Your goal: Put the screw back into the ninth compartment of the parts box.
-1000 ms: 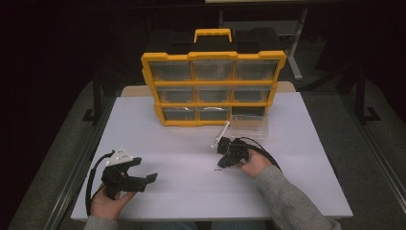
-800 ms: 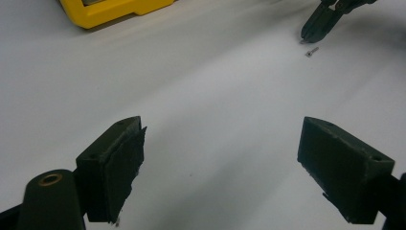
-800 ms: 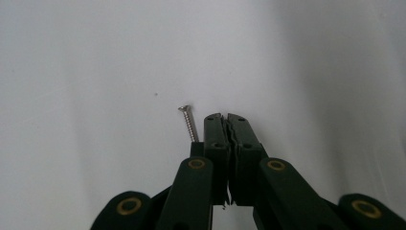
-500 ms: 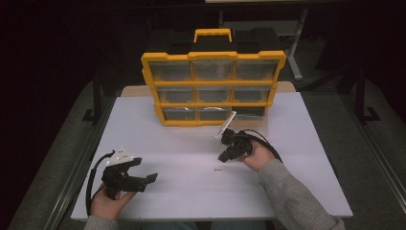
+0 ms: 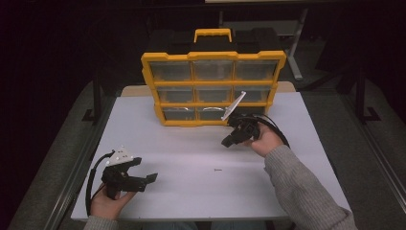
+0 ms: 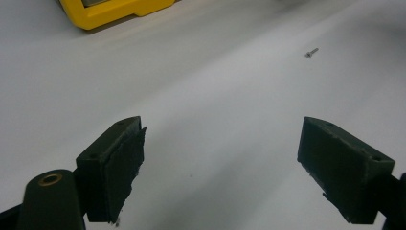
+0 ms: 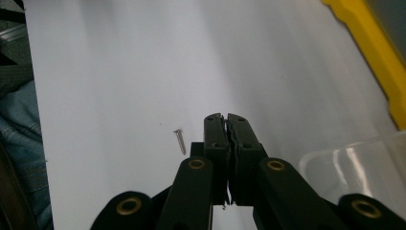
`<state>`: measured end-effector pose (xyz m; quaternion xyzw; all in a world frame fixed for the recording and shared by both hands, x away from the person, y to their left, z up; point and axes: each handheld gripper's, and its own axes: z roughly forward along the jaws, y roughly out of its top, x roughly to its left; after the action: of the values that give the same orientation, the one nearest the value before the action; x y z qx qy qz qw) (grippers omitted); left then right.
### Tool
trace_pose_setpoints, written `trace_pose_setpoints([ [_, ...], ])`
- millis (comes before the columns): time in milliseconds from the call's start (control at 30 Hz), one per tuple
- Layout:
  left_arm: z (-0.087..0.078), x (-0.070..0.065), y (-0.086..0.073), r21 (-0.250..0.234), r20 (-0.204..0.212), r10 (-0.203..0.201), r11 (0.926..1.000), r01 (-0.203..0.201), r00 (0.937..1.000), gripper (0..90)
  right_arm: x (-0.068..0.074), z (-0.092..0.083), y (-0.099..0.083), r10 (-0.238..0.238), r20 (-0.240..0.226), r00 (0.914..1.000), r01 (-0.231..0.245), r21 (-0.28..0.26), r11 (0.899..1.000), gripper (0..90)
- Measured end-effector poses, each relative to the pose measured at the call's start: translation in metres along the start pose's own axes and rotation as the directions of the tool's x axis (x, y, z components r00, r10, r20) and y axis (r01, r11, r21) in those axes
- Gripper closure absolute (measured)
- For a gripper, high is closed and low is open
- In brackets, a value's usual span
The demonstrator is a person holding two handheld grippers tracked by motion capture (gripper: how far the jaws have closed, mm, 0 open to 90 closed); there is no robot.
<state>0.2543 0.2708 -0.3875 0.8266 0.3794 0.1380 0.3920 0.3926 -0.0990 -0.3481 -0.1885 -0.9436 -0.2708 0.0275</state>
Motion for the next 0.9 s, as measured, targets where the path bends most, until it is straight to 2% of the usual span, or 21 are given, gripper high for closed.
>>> trace_pose_setpoints([
  [433, 0.0, 0.0, 0.0, -0.001, 0.0, -0.003, 1.0, 0.003, 1.0, 15.6, -0.016, -0.04, 0.005, 0.023, 0.048, 0.9986, -0.021, -0.047, 0.999, 86.4],
  [700, 0.0, 0.0, 0.0, 0.0, 0.002, -0.003, 1.0, 0.003, 1.0, 15.6, -0.027, -0.061, 0.002, 0.056, 0.078, 0.9953, -0.052, -0.061, 0.997, 86.4],
  [900, 0.001, 0.0, 0.0, 0.0, 0.002, -0.005, 1.0, 0.005, 1.0, 15.6, -0.036, -0.072, -0.005, 0.106, 0.097, 0.9896, -0.099, -0.076, 0.992, 86.3],
])
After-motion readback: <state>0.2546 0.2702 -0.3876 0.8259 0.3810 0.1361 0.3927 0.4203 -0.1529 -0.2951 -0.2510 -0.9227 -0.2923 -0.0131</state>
